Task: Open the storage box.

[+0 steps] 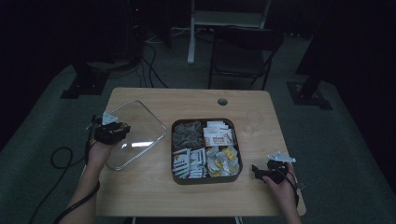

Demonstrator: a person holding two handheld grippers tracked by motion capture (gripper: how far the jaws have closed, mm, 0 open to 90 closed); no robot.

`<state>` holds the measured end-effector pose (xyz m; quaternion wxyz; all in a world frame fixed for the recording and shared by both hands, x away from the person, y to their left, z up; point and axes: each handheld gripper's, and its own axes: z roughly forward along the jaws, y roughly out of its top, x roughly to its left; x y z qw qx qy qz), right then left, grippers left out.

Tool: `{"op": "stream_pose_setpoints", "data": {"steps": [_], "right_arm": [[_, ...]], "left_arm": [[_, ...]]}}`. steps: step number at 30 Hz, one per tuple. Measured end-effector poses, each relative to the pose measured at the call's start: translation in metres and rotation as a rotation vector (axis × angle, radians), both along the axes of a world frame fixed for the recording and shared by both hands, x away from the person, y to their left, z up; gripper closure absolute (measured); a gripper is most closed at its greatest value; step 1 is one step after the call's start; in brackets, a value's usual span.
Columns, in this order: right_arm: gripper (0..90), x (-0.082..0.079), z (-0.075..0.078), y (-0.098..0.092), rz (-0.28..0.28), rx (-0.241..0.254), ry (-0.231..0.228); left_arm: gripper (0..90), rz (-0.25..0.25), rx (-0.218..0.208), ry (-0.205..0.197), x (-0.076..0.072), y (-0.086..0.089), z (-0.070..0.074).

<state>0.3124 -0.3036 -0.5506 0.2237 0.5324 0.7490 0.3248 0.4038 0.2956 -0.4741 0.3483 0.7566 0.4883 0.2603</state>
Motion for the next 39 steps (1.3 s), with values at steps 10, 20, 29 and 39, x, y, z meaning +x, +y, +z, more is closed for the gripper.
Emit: {"op": "stream_pose_setpoints", "data": {"steps": [10,20,29,39], "right_arm": [[12.5,0.0,0.0,0.0,0.002,0.0,0.0],[12.5,0.0,0.0,0.0,0.002,0.0,0.0],[12.5,0.0,0.0,0.0,0.002,0.0,0.0],[12.6,0.0,0.0,0.0,0.002,0.0,0.0]], "left_arm": [[59.7,0.093,-0.009,0.001,0.018,-0.005,-0.022],[59.6,0.111,-0.016,0.033,0.037,-0.011,-0.039],[59.6,0.106,-0.028,0.053,0.05,-0.019,-0.045],[59.5,0.105,-0.025,0.069,0.054,-0.027,-0.055]]}}
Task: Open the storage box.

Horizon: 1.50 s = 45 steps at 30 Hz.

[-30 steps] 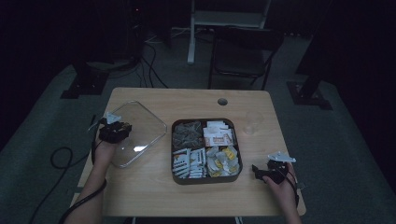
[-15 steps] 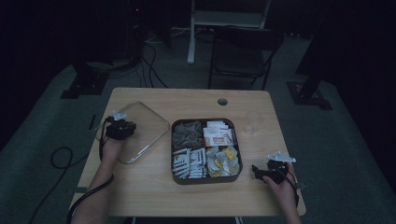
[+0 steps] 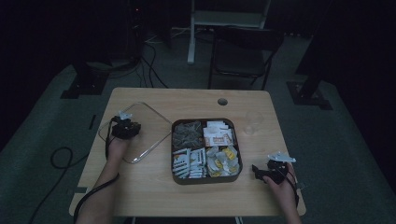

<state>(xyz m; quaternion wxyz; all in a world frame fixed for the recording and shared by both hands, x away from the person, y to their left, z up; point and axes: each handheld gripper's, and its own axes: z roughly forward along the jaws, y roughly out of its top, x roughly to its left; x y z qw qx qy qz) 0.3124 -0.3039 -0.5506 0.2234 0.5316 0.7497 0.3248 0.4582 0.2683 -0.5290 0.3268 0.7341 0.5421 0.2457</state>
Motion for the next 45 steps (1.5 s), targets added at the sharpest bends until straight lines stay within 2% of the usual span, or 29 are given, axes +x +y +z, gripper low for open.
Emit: {"op": "stream_pose_setpoints", "data": {"steps": [3,4,5,6,7,9,11,13,16,23,25,35,45], "right_arm": [[12.6,0.0,0.0,0.0,0.0,0.0,0.0],[12.6,0.0,0.0,0.0,0.0,0.0,0.0],[12.5,0.0,0.0,0.0,0.0,0.0,0.0],[12.6,0.0,0.0,0.0,0.0,0.0,0.0],[12.6,0.0,0.0,0.0,0.0,0.0,0.0],[12.6,0.0,0.0,0.0,0.0,0.0,0.0],[12.5,0.0,0.0,0.0,0.0,0.0,0.0],[12.5,0.0,0.0,0.0,0.0,0.0,0.0],[12.5,0.0,0.0,0.0,0.0,0.0,0.0],[12.5,0.0,0.0,0.0,0.0,0.0,0.0],[12.6,0.0,0.0,0.0,0.0,0.0,0.0],[12.5,0.0,0.0,0.0,0.0,0.0,0.0],[12.5,0.0,0.0,0.0,0.0,0.0,0.0]], "left_arm": [[59.2,-0.028,0.005,0.004,0.0,0.0,0.001],[58.9,-0.033,-0.01,0.009,-0.001,0.001,0.001],[55.8,-0.037,-0.044,0.014,-0.001,0.003,0.002],[47.9,-0.036,-0.074,0.018,-0.002,0.003,0.003],[41.3,-0.034,-0.08,0.032,-0.003,0.003,0.005],[30.1,-0.026,-0.064,0.02,-0.006,0.0,0.007],[28.2,-0.025,-0.073,0.017,-0.009,0.0,0.009],[19.5,-0.025,-0.078,0.017,-0.011,0.0,0.012],[16.7,-0.034,-0.071,0.011,-0.013,-0.001,0.016],[9.3,-0.097,-0.102,0.018,-0.024,-0.004,0.021],[0.7,-0.131,-0.099,0.033,-0.027,-0.008,0.022],[0.8,-0.176,-0.103,-0.012,-0.044,-0.014,0.024],[0.8,-0.244,-0.125,-0.014,-0.06,-0.019,0.019]]}}
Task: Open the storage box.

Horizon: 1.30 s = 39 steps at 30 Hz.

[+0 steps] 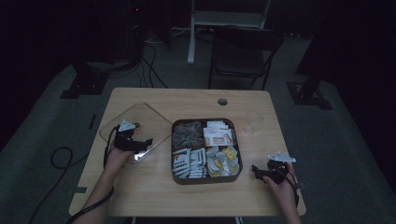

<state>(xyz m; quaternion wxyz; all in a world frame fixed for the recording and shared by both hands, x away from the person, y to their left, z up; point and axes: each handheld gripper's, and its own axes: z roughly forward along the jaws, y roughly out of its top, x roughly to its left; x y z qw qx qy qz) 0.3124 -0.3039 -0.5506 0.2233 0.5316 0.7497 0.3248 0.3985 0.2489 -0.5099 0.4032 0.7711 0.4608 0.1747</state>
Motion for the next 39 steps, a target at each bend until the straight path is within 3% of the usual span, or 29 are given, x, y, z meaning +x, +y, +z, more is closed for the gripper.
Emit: {"op": "stream_pose_setpoints", "data": {"steps": [8,11,22,31,34,39], "right_arm": [[12.5,0.0,0.0,0.0,0.0,0.0,-0.001],[12.5,0.0,0.0,0.0,0.0,0.0,0.0],[12.5,0.0,0.0,0.0,0.001,0.0,-0.001],[12.5,0.0,0.0,0.0,0.001,-0.001,-0.001],[12.5,0.0,0.0,0.0,0.0,0.0,-0.001],[12.5,0.0,0.0,0.0,0.001,0.0,-0.001]], "left_arm": [[0.8,-0.077,-0.015,0.008,-0.018,-0.006,-0.001],[0.8,-0.117,-0.002,0.006,-0.024,-0.011,-0.002],[0.8,-0.229,-0.048,0.008,-0.045,-0.029,-0.007],[0.8,-0.331,-0.03,0.007,-0.061,-0.042,-0.014],[0.8,-0.357,-0.052,-0.004,-0.067,-0.044,-0.015],[0.8,-0.408,-0.044,0.008,-0.077,-0.049,-0.02]]}}
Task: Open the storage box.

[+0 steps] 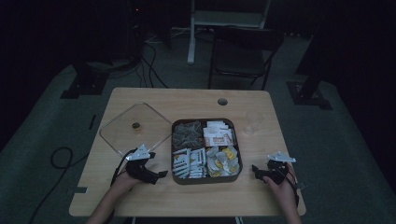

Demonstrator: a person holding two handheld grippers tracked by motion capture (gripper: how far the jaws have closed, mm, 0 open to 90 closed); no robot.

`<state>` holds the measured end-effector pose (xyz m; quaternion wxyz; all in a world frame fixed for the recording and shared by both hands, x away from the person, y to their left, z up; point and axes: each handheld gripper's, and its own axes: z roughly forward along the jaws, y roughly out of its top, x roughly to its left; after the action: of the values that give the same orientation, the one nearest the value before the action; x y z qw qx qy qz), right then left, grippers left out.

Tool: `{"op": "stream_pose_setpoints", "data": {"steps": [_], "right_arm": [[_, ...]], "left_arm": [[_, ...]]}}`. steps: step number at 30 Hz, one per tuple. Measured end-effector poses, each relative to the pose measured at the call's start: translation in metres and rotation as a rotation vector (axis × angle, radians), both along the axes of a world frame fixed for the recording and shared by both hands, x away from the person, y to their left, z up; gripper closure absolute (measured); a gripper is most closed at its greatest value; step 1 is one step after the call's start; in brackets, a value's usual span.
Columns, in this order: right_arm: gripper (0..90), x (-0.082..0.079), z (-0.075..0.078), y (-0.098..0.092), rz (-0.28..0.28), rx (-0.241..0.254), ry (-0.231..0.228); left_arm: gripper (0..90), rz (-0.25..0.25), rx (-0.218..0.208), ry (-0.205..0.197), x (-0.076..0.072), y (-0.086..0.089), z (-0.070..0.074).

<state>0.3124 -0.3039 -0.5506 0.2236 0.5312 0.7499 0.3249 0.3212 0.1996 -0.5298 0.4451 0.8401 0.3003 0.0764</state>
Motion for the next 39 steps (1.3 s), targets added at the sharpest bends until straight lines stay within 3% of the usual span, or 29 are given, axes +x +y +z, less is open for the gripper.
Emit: {"op": "stream_pose_setpoints", "data": {"steps": [5,13,16,20,23,25,31,39], "right_arm": [[12.5,0.0,0.0,0.0,0.0,0.0,0.0],[12.5,0.0,0.0,0.0,0.0,0.0,0.0],[12.5,0.0,0.0,0.0,0.0,0.0,0.0],[12.5,0.0,0.0,0.0,0.0,0.0,0.0],[12.5,0.0,0.0,0.0,0.0,0.0,0.0],[12.5,0.0,0.0,0.0,0.0,0.0,0.0],[12.4,0.0,0.0,0.0,0.001,0.0,0.001],[12.4,0.0,0.0,0.0,0.0,0.0,0.001]], "left_arm": [[0.8,-0.024,0.004,-0.003,-0.008,-0.004,-0.004],[0.8,-0.072,0.055,-0.027,-0.018,-0.01,-0.007],[0.8,-0.115,0.056,-0.006,-0.02,-0.012,-0.009],[0.8,-0.143,0.108,0.012,-0.022,-0.016,-0.015],[0.8,-0.143,0.098,0.012,-0.023,-0.017,-0.014],[0.8,-0.143,0.14,0.017,-0.023,-0.018,-0.016],[0.8,-0.149,0.17,0.015,-0.024,-0.02,-0.016],[0.8,-0.159,0.241,-0.037,-0.028,-0.026,-0.017]]}}
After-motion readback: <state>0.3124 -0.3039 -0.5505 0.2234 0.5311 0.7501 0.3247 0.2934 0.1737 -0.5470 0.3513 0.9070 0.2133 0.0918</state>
